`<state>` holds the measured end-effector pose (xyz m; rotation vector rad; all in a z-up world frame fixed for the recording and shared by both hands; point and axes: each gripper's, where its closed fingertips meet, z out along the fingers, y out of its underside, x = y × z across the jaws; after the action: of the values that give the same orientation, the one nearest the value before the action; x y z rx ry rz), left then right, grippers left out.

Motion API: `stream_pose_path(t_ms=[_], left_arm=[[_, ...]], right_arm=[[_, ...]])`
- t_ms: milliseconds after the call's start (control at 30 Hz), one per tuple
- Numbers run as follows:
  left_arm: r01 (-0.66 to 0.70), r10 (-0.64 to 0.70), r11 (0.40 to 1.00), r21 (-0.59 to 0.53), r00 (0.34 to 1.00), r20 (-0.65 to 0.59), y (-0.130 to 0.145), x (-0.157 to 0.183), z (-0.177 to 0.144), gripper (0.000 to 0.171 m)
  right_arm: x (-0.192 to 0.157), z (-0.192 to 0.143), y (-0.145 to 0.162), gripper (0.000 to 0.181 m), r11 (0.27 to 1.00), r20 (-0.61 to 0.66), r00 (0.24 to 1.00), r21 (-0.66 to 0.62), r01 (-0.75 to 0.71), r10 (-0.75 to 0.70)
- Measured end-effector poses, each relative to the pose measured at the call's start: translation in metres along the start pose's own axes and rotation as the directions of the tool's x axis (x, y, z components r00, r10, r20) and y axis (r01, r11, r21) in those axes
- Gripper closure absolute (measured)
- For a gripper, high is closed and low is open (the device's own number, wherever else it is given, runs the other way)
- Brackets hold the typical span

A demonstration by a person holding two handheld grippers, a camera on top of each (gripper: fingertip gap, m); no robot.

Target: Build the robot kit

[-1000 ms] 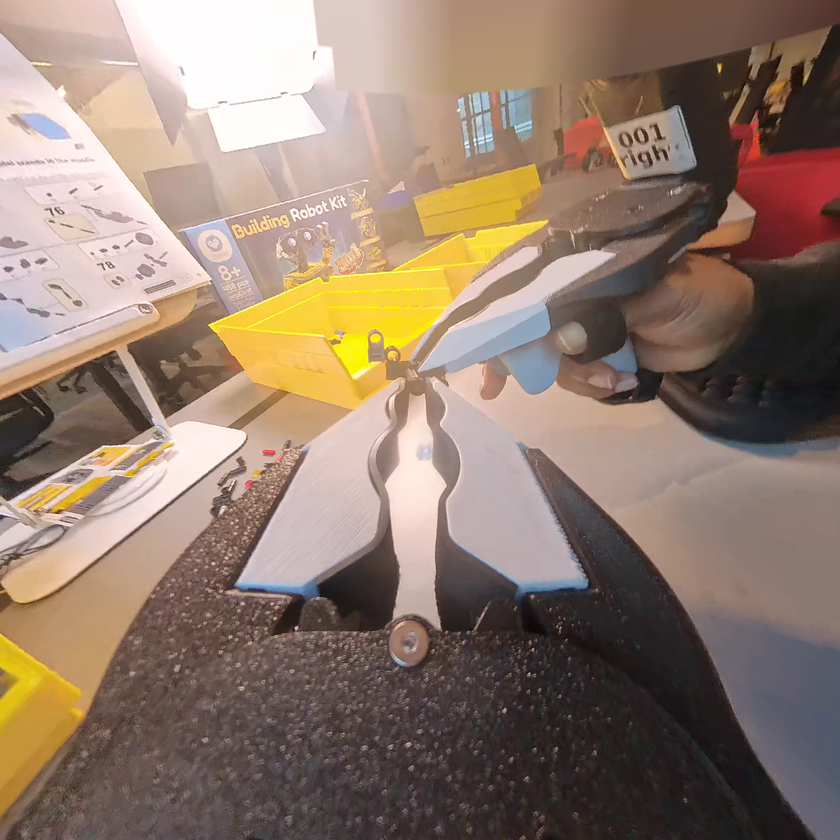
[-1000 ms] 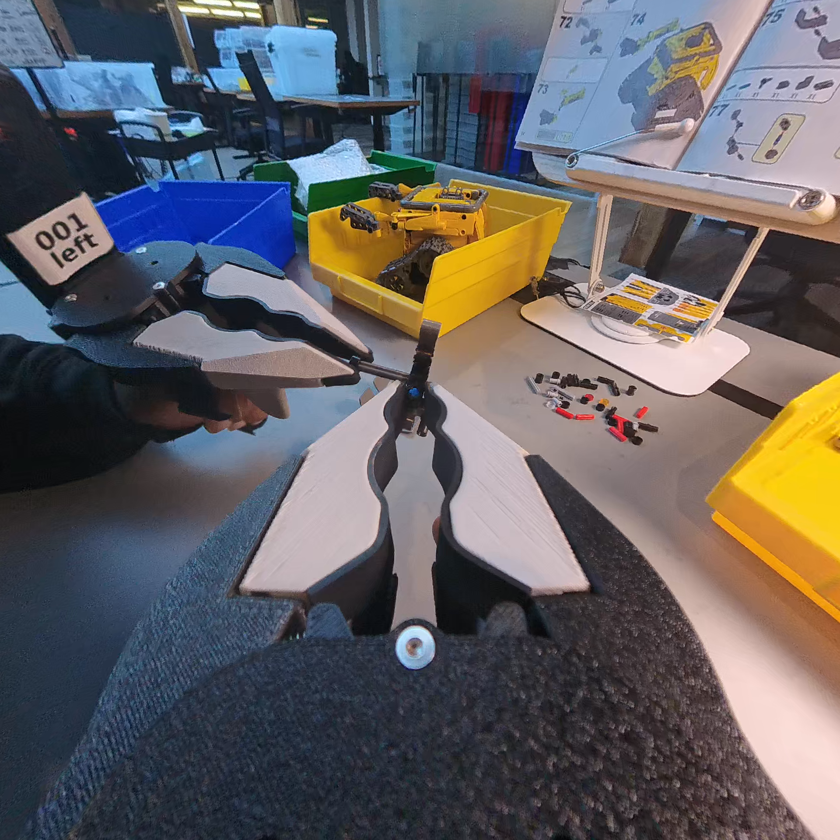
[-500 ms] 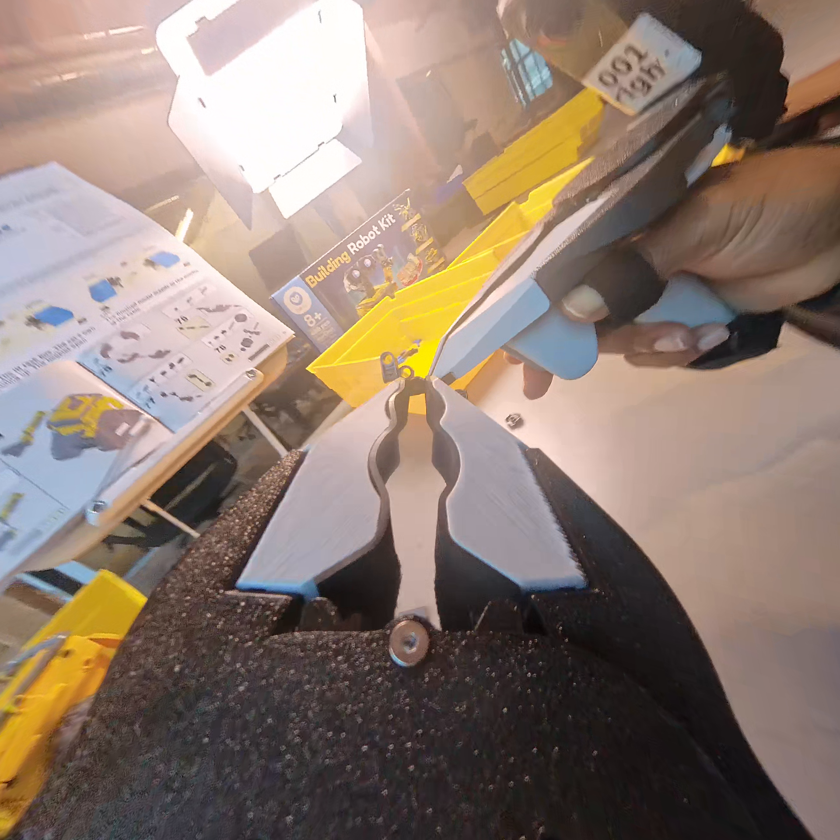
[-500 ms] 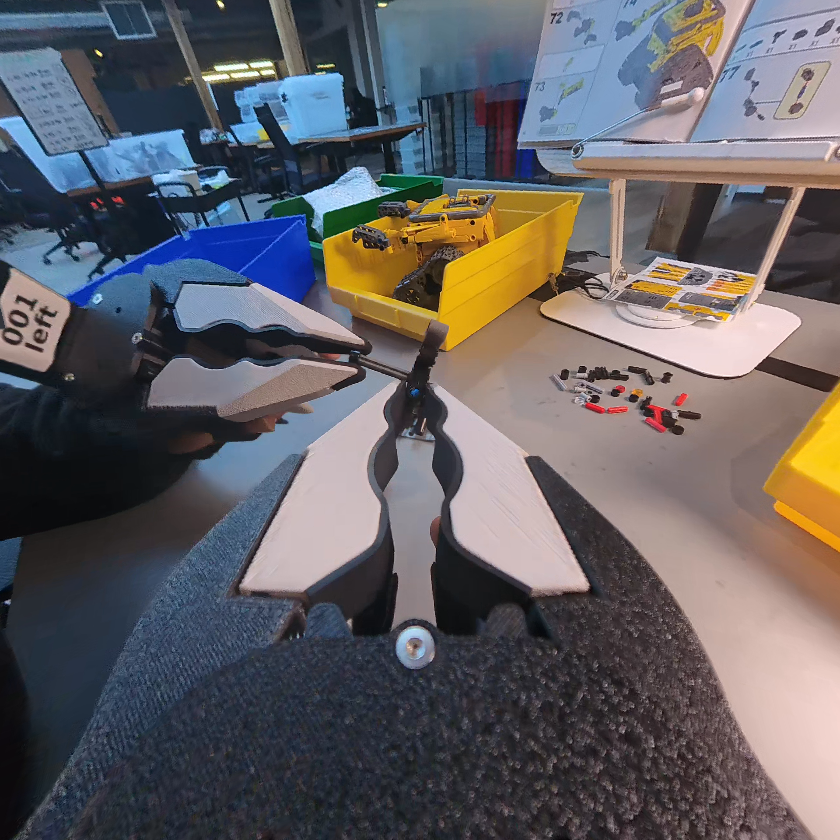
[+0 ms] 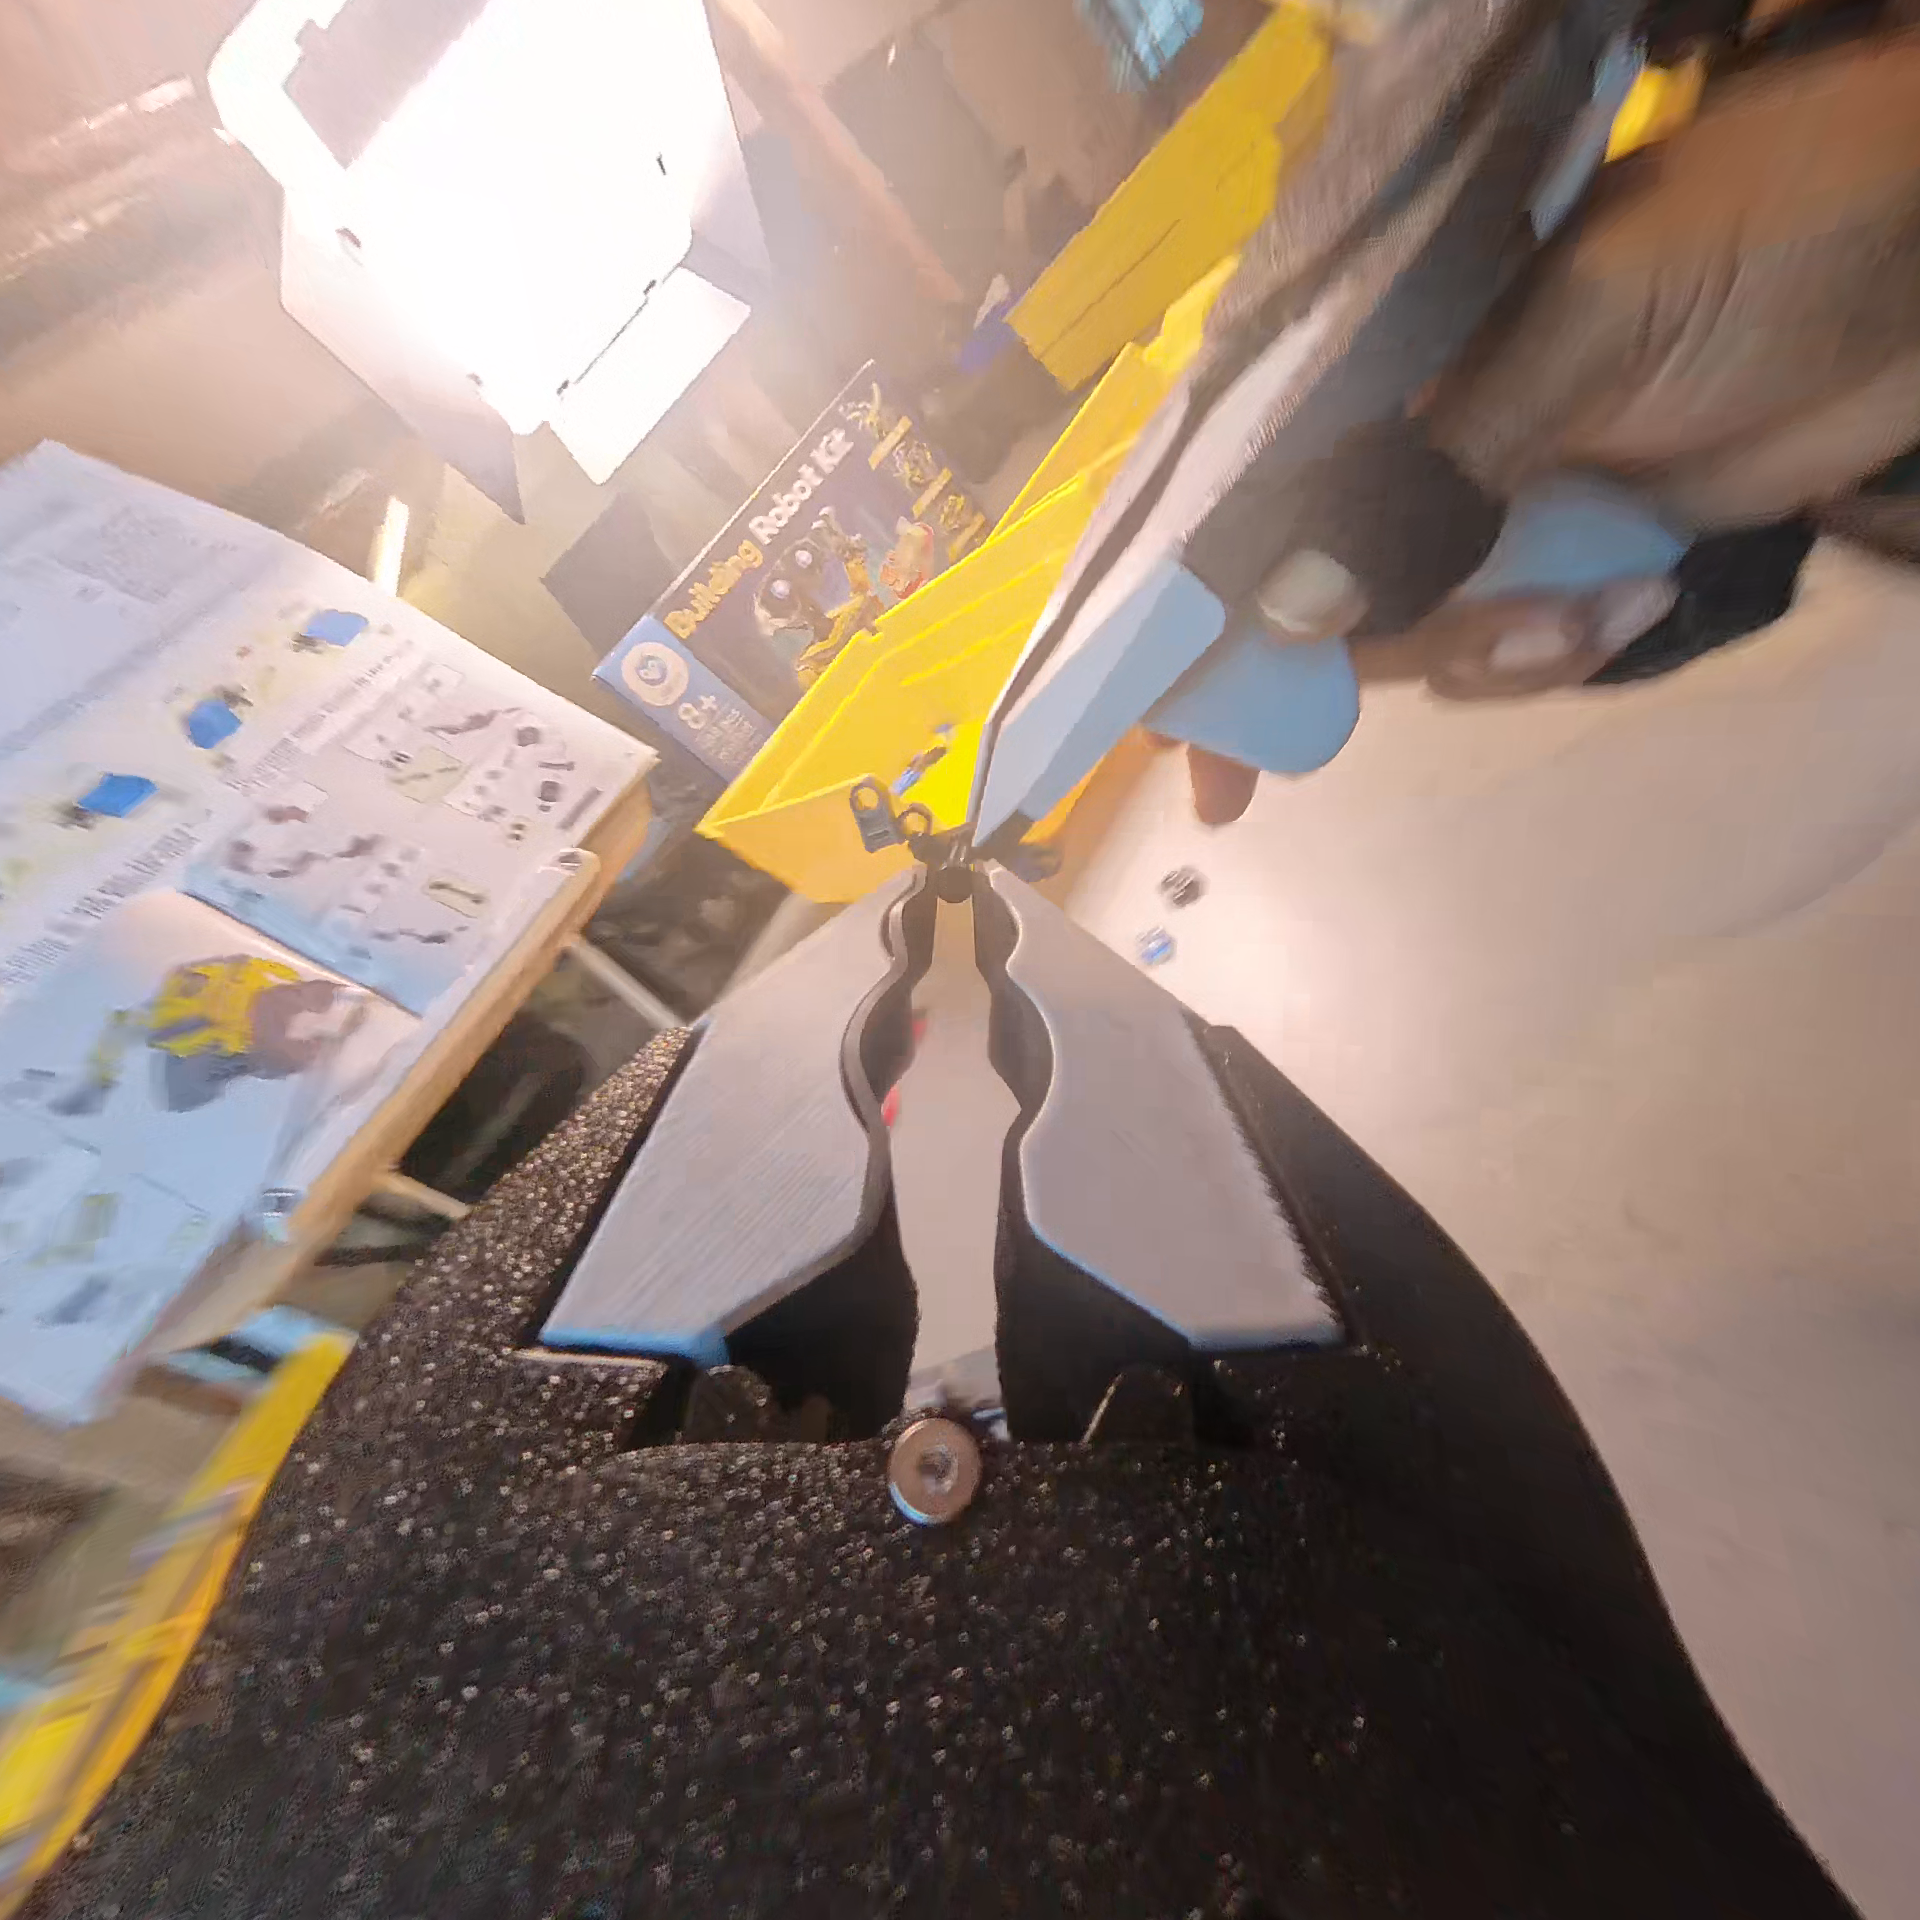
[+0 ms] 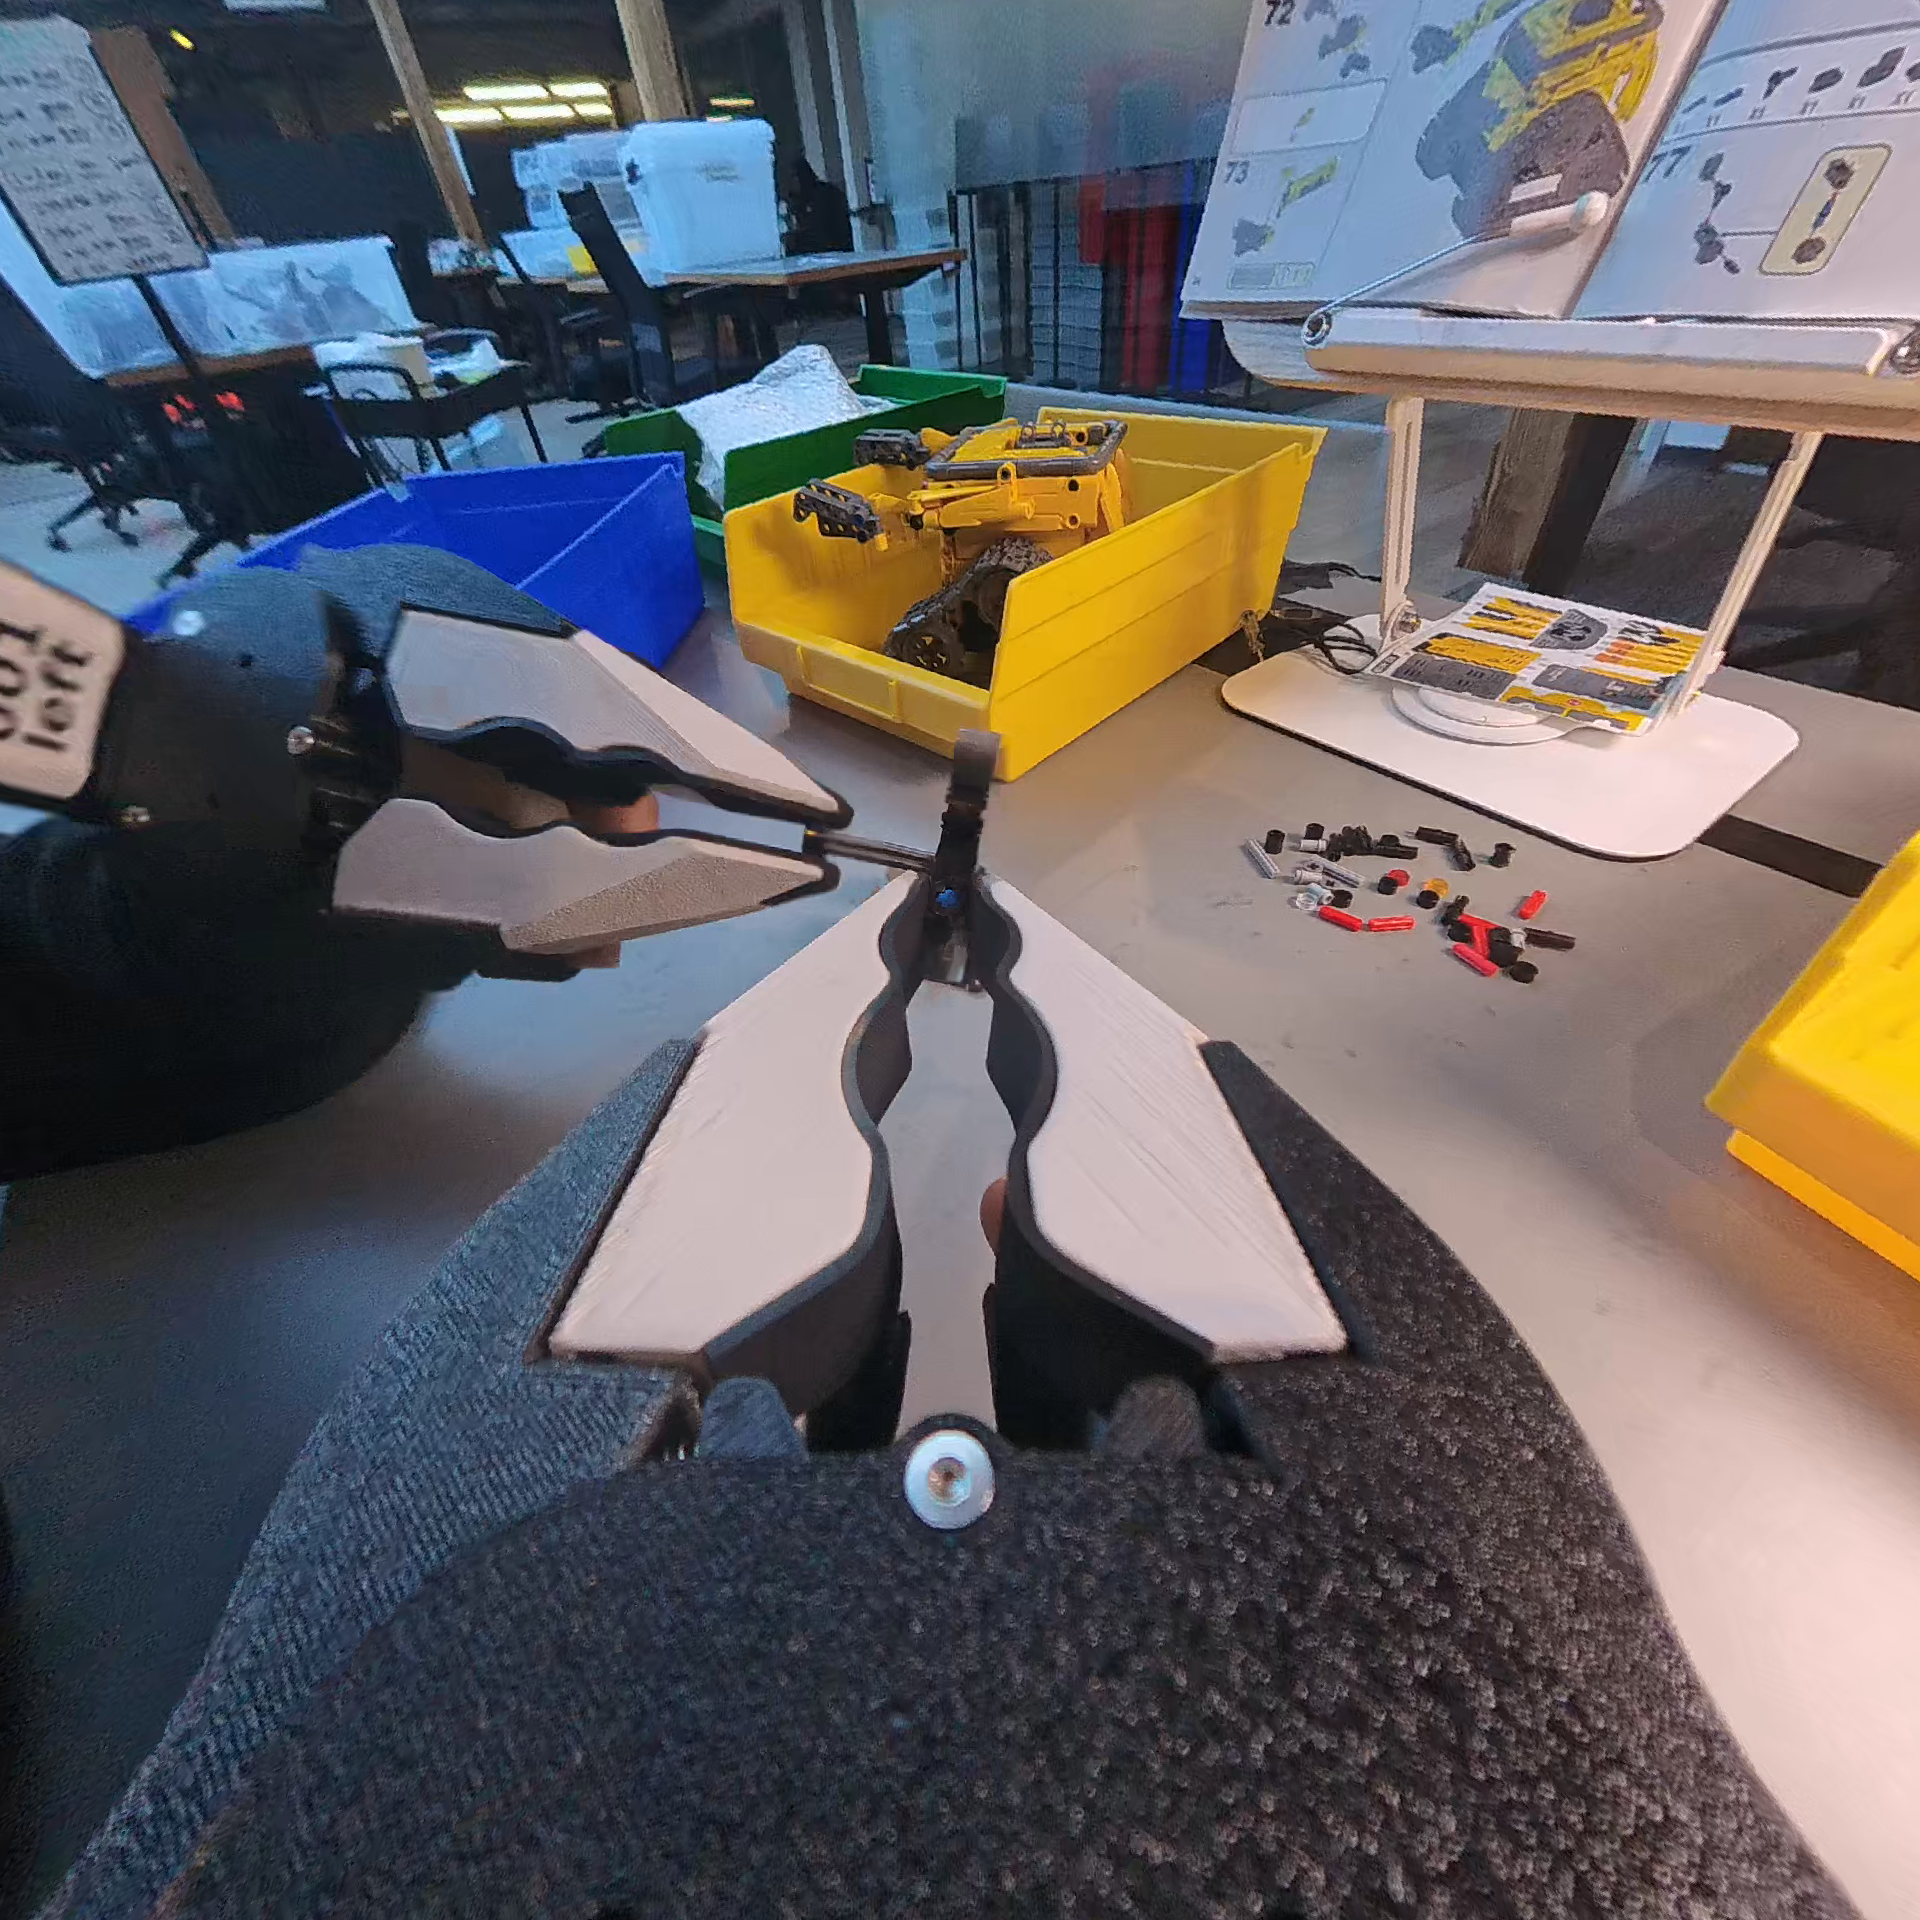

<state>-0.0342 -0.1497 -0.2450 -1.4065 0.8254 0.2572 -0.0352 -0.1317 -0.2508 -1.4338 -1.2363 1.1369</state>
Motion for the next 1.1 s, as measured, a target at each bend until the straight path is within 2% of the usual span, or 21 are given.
stream_pose_path(t_ms=[67,300,433,600,767,833,867,933,1033,1100], left_arm=[[0.139,-0.137,0.989,0.044,0.990,-0.037,-0.003,-0.001,-0.001,0.166],[-0.059,0.059,0.998,0.030,0.998,0.008,-0.002,0.001,-0.002,0.166],[-0.064,0.065,0.998,0.025,0.997,-0.032,0.001,0.004,-0.003,0.165],[-0.148,0.148,0.989,-0.009,0.989,-0.025,0.007,0.007,-0.001,0.165],[-0.014,0.014,1.000,-0.002,0.998,-0.057,0.009,0.007,0.000,0.165],[0.103,-0.103,0.995,-0.008,0.990,-0.092,0.012,0.009,0.000,0.161],[0.186,-0.186,0.982,-0.010,0.976,-0.111,0.013,0.008,0.000,0.155],[0.383,-0.379,0.924,-0.001,0.914,-0.145,0.010,0.004,-0.001,0.156],[0.648,-0.638,0.761,-0.024,0.743,-0.203,0.006,-0.002,0.003,0.158],[0.764,-0.752,0.642,-0.060,0.614,-0.239,0.005,0.000,0.005,0.157]], right_arm=[[-0.003,0.000,-0.003,0.174,1.000,0.014,1.000,0.017,-0.011,0.011],[-0.005,-0.001,-0.001,0.174,1.000,0.028,1.000,0.009,-0.003,0.003],[-0.008,-0.001,0.002,0.174,1.000,0.058,0.998,-0.002,-0.013,0.013],[-0.013,0.002,0.007,0.174,1.000,0.075,0.997,-0.018,-0.013,0.014],[-0.011,0.005,0.009,0.174,0.998,0.099,0.993,-0.017,-0.067,0.068],[-0.007,0.005,0.009,0.174,0.998,0.079,0.994,-0.006,-0.070,0.071],[-0.002,0.004,0.008,0.174,0.999,0.054,0.997,0.007,-0.051,0.050],[0.006,0.002,0.005,0.174,1.000,0.009,1.000,0.025,-0.003,0.003],[0.007,0.002,0.001,0.174,0.992,-0.052,0.992,0.043,0.121,-0.118],[0.005,0.002,-0.003,0.174,0.975,-0.096,0.972,0.050,0.218,-0.212]])
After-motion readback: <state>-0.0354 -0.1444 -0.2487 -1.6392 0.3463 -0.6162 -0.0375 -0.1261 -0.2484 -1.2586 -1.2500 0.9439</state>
